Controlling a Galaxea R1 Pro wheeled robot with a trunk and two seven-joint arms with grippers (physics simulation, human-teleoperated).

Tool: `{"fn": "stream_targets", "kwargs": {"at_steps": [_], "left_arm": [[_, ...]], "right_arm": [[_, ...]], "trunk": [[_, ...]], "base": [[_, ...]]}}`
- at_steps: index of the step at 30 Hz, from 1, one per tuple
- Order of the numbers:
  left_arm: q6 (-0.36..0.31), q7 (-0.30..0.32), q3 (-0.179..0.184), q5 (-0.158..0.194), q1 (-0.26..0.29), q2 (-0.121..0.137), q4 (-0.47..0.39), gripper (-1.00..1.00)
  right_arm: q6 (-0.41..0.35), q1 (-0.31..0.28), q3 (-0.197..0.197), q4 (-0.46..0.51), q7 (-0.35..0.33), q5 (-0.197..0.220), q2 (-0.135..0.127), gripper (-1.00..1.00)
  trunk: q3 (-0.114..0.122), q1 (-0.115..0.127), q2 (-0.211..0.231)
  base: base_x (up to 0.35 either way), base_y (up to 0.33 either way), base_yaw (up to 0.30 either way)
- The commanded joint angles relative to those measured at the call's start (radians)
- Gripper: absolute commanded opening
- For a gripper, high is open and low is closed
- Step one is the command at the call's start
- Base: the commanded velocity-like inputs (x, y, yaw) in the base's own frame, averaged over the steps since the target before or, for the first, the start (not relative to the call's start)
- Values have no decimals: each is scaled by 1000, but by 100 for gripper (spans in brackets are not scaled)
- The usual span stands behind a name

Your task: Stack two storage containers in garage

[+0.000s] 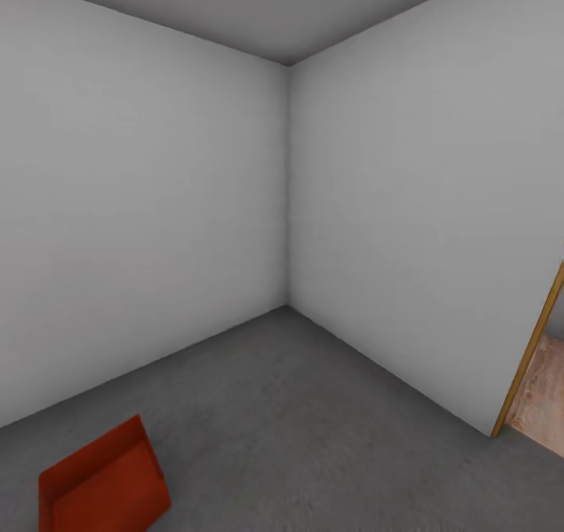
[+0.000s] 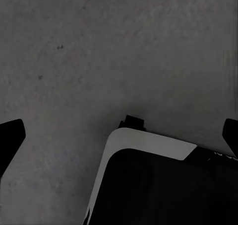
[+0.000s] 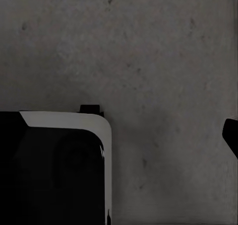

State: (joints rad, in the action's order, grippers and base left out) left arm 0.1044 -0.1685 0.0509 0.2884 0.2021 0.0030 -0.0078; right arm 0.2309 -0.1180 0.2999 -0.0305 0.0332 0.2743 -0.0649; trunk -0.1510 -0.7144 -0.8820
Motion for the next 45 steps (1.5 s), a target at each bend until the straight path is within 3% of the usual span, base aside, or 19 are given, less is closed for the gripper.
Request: {"fn": "stream_targets", "kwargs": {"at_steps": [1, 45], "left_arm": [[3, -2, 6, 8, 0, 0, 0, 100], [3, -2, 6, 8, 0, 0, 0, 100]], "right_arm": [[5, -2, 8, -3, 1, 8, 1, 100], [5, -2, 8, -3, 1, 8, 1, 100]], "trunk": [[-2, 0, -1], [-10, 0, -1]], "base": [[0, 0, -294], [0, 0, -294]]}}
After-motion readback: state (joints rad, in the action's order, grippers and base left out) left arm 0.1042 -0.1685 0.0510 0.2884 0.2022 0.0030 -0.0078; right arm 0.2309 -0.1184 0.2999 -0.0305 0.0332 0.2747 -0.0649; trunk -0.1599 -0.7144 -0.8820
